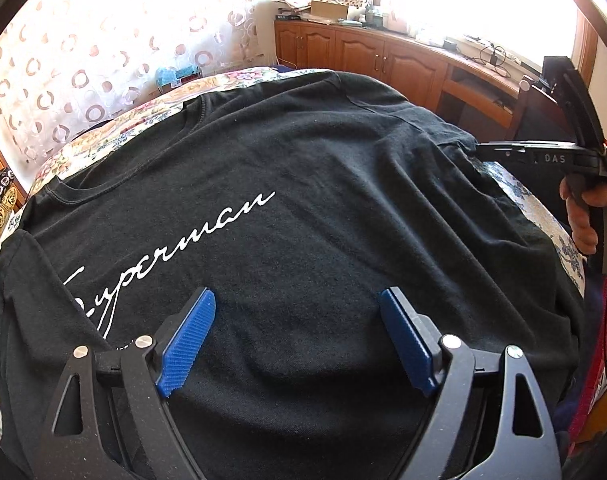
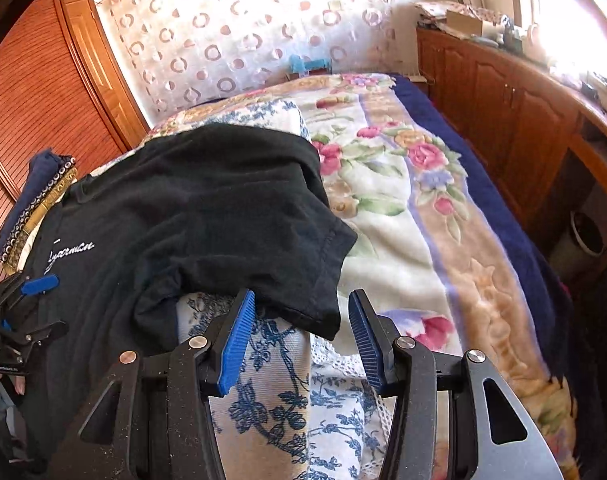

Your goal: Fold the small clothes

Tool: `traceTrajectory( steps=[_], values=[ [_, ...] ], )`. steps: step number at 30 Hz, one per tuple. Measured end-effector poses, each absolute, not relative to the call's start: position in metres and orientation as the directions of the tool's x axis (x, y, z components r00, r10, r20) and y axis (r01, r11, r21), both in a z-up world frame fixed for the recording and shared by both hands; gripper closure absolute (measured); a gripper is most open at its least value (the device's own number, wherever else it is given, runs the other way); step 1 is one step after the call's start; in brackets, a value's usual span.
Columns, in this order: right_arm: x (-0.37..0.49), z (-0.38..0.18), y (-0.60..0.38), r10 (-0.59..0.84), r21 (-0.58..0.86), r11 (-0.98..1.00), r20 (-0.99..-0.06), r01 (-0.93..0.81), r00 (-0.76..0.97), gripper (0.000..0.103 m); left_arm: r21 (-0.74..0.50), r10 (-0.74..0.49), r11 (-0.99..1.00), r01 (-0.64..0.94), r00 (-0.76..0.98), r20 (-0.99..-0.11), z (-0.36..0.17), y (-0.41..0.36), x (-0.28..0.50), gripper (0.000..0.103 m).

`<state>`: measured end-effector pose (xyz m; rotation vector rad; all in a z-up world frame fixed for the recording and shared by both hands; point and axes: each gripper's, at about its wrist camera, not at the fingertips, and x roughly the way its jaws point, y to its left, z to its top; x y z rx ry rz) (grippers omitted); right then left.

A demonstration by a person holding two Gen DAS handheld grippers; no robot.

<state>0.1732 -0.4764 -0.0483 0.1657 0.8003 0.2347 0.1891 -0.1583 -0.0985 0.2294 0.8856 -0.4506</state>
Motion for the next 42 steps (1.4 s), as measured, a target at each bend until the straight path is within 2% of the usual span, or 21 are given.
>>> traceTrajectory(
  steps=[3, 5, 7, 10, 13, 16, 20, 23, 27, 30, 31, 33, 38, 42],
  values=[
    [0.184, -0.050, -0.476, 0.292, 0.255, 0.954, -0.685, -0.155, 0.668, 0.053, 0.009, -0.283, 0.883, 0.470, 0.548, -0.787, -0.099, -0.158, 0.190, 0.018],
    [0.187, -0.049, -0.477, 0.308, 0.267, 0.949, -0.682, -0.166, 0.664, 0.062, 0.009, -0.283, 0.883, 0.470, 0.547, -0.787, -0.099, -0.158, 0.189, 0.018],
    [0.189, -0.049, -0.478, 0.331, 0.279, 0.942, -0.673, -0.188, 0.661, 0.083, 0.008, -0.284, 0.883, 0.470, 0.547, -0.787, -0.099, -0.158, 0.189, 0.018],
    [0.187, -0.045, -0.474, 0.284, 0.214, 0.959, -0.673, -0.189, 0.683, 0.095, 0.009, -0.283, 0.883, 0.470, 0.548, -0.787, -0.099, -0.158, 0.189, 0.018],
    [0.183, -0.035, -0.467, 0.227, 0.148, 0.974, -0.644, -0.172, 0.731, 0.096, 0.008, -0.284, 0.883, 0.470, 0.547, -0.788, -0.099, -0.158, 0.189, 0.018],
    [0.176, -0.012, -0.455, 0.241, 0.128, 0.970, -0.592, -0.206, 0.769, 0.096, 0.011, -0.283, 0.882, 0.471, 0.548, -0.787, -0.098, -0.158, 0.189, 0.018],
    [0.163, 0.016, -0.422, 0.307, 0.094, 0.948, -0.531, -0.305, 0.790, 0.096, 0.024, -0.275, 0.894, 0.448, 0.588, -0.760, -0.090, -0.149, 0.184, 0.018],
    [0.149, 0.026, -0.392, 0.389, 0.082, 0.910, -0.507, -0.406, 0.769, 0.096, -0.010, -0.303, 0.909, 0.417, 0.645, -0.701, -0.069, -0.132, 0.177, 0.018],
    [0.139, 0.014, -0.363, 0.452, 0.100, 0.872, -0.540, -0.479, 0.710, 0.096, -0.033, -0.325, 0.923, 0.383, 0.732, -0.598, -0.035, -0.114, 0.163, 0.018],
    [0.140, -0.005, -0.357, 0.447, 0.118, 0.871, -0.592, -0.477, 0.670, 0.095, -0.034, -0.328, 0.929, 0.370, 0.774, -0.541, -0.018, -0.108, 0.155, 0.018],
    [0.142, -0.008, -0.358, 0.442, 0.122, 0.873, -0.604, -0.472, 0.663, 0.089, -0.032, -0.326, 0.931, 0.364, 0.787, -0.524, -0.014, -0.107, 0.151, 0.018],
    [0.140, -0.015, -0.361, 0.437, 0.130, 0.876, -0.621, -0.464, 0.651, 0.086, -0.033, -0.331, 0.931, 0.364, 0.802, -0.497, -0.009, -0.106, 0.146, 0.018],
    [0.127, -0.015, -0.381, 0.390, 0.107, 0.900, -0.630, -0.423, 0.672, 0.080, -0.060, -0.382, 0.913, 0.403, 0.793, -0.474, -0.003, -0.109, 0.138, 0.018],
    [0.124, -0.011, -0.396, 0.328, 0.086, 0.931, -0.621, -0.354, 0.712, 0.070, -0.107, -0.439, 0.889, 0.445, 0.766, -0.470, 0.000, -0.112, 0.133, 0.018]
  ],
)
